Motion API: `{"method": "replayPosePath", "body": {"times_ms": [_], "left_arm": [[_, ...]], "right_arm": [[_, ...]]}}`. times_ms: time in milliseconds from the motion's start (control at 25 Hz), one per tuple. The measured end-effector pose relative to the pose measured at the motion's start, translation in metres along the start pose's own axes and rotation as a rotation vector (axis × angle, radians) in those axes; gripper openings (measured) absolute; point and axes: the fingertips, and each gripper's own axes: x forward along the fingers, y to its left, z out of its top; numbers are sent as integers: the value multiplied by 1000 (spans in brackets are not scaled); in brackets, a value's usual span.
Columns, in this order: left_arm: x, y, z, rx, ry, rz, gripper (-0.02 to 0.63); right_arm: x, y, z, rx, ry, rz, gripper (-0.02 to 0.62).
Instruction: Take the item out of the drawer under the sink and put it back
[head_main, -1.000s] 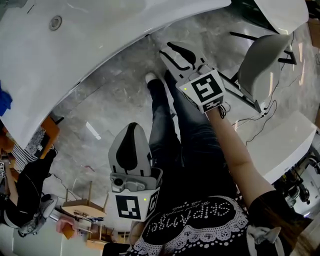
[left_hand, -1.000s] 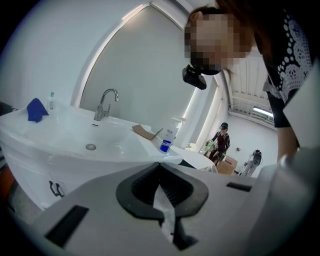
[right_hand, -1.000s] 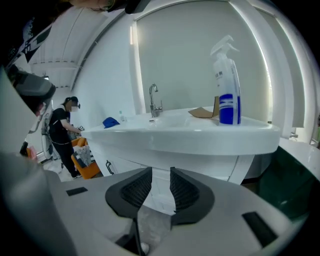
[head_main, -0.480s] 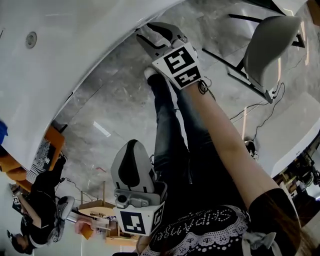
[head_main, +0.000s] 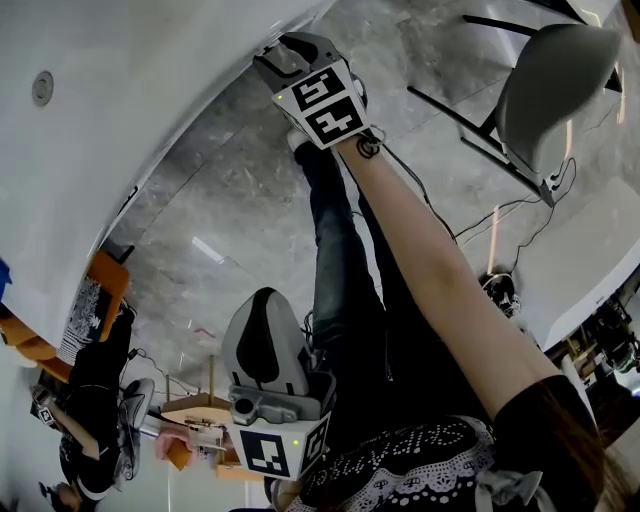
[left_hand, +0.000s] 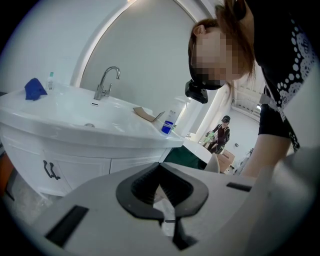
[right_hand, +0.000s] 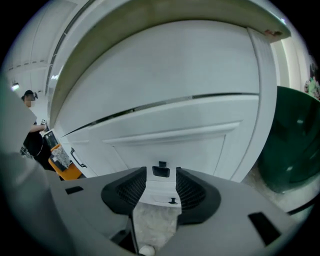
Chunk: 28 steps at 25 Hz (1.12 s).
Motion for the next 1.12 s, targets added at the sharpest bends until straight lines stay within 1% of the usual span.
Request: {"method": "replayPosePath", "body": {"times_ms": [120,240,560,840,1120], "left_arm": [[2,0,-2,-11,11,2,3],[5,1,-2,-18,23,5,3],[6,7,-2,-29,19,32,3],[6,6,-6,-25,29,32,3],[9,3,-5,-16,21,22,3]], "right_arm": [[15,-4,-7,30,15,-7,172],[24,-3,-5,35,13,-4,172],[42,-7,-10,80,24,-19,172],[44,-8,-12,76,20,-3,172],[43,-7,-11,62,20,-26,166]]}}
